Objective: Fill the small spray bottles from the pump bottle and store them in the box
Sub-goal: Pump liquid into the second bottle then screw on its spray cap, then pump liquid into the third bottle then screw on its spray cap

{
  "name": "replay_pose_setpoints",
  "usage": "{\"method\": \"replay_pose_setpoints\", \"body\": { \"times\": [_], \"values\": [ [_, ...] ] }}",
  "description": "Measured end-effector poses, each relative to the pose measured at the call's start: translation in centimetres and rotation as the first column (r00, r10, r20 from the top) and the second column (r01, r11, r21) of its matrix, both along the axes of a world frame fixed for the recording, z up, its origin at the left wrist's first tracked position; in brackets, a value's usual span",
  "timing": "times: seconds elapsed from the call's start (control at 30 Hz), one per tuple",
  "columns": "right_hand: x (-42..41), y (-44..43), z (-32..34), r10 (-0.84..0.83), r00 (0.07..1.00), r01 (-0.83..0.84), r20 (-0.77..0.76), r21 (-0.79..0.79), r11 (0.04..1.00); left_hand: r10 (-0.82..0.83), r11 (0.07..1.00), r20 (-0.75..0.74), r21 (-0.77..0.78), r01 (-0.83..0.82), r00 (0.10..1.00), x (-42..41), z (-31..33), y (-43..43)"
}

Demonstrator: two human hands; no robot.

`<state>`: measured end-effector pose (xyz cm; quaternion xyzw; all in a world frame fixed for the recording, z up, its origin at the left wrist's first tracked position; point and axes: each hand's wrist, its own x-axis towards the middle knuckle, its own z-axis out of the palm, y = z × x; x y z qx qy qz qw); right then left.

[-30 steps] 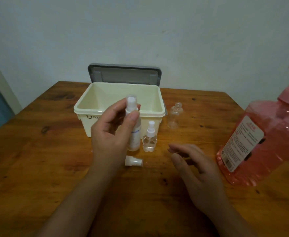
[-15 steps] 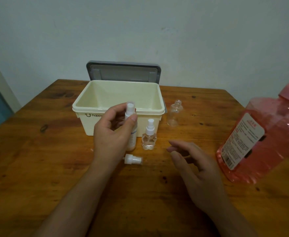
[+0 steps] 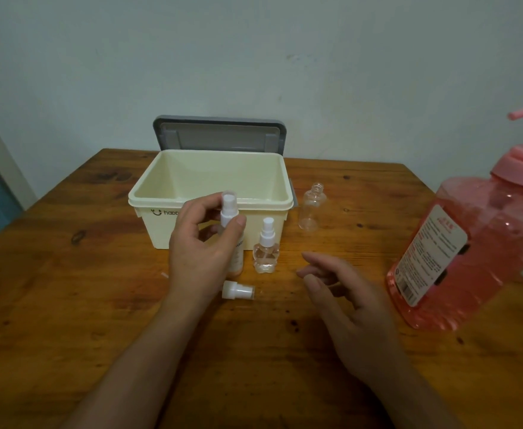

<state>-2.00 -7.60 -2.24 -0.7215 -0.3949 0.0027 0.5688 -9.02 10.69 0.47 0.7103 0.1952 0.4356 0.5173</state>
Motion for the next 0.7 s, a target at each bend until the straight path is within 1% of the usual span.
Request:
{"method": "replay_pose_setpoints", "body": {
  "times": [0.23,0.33,0.4,0.47,0.53,0.6,0.63,0.7],
  "values": [
    [-0.1,-0.1,0.1,-0.005,1.0,0.005,-0.01,0.011,1.0,0.024,1.0,0.023,0.002,-0.024,0.999,-0.1,0.2,0.0],
    [-0.1,-0.2,0.2,-0.011,1.0,0.012,-0.024,0.034,0.999,0.069,0.998,0.115,-0.021,-0.067,0.991,-0.5,0.8,-0.1],
    [-0.2,-0.3,0.5,-0.018,0.999,0.022,-0.048,0.071,0.997,0.125,0.991,0.202,0.022,-0.132,0.971,-0.9,1.4,-0.5],
    [0.0,-0.5,0.9,-0.039,0.997,0.047,-0.067,0.127,0.991,0.121,0.987,0.283,0.071,-0.146,0.952,-0.9,2.4,-1.3],
    [0.0,-1.0,1.7,-0.055,0.996,0.066,-0.072,0.165,0.984,0.051,0.99,0.32,0.108,-0.09,0.946,-0.6,3.5,-2.6],
    [0.0,-1.5,2.9,-0.076,0.997,0.079,-0.025,0.193,0.978,-0.041,0.997,0.308,0.081,0.017,0.95,0.3,4.4,-4.2],
    [0.0,-1.9,3.5,-0.088,0.996,0.085,0.007,0.207,0.975,-0.079,0.996,0.277,0.056,0.066,0.958,0.8,4.6,-5.0],
    [-0.2,-2.6,5.3,-0.107,0.992,0.087,0.071,0.246,0.965,-0.13,0.991,0.169,0.037,0.126,0.977,2.2,4.7,-6.6]
  ]
}}
